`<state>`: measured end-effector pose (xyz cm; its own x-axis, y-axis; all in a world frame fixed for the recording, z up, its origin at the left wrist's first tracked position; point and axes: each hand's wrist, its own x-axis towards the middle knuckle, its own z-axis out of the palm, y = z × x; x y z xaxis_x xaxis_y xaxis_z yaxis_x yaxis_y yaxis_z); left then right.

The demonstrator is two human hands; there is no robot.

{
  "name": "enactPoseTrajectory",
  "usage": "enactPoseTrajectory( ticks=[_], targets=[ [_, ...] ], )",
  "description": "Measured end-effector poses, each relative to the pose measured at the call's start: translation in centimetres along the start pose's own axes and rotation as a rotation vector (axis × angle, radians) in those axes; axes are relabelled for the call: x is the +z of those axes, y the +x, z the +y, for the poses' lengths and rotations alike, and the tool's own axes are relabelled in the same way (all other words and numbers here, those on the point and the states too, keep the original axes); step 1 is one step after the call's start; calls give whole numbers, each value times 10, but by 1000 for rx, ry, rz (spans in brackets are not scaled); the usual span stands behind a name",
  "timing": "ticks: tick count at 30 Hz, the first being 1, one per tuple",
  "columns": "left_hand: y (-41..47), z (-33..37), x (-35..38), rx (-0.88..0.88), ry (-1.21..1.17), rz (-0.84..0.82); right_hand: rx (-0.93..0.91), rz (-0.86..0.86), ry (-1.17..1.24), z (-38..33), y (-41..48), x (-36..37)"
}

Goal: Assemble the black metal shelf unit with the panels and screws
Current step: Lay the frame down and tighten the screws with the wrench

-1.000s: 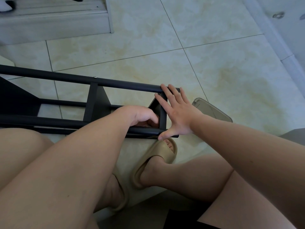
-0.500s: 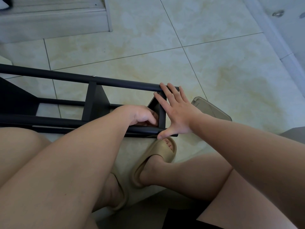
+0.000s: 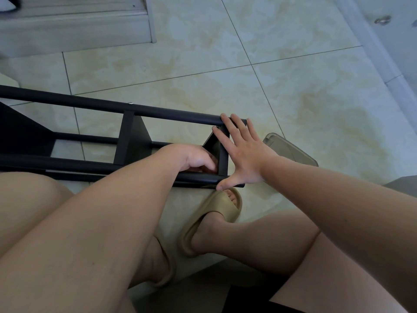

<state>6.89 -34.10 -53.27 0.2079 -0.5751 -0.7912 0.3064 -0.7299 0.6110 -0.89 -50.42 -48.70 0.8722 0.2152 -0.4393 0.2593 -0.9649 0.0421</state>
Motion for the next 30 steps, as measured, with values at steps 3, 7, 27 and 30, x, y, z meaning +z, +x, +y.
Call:
enactPoseTrajectory(
  ticks=[3, 7, 27, 30],
  targets=[
    [1, 0, 1, 8, -21, -12, -1, -2, 3, 0, 0, 0],
    [0, 0, 1, -3, -51, -21, -1, -2, 7, 0, 0, 0],
    [6, -1, 1, 5, 14, 32, -2, -7, 6, 1, 0, 0],
    [7, -2, 0, 17, -5, 5, -1, -7, 2, 0, 0, 0]
  ],
)
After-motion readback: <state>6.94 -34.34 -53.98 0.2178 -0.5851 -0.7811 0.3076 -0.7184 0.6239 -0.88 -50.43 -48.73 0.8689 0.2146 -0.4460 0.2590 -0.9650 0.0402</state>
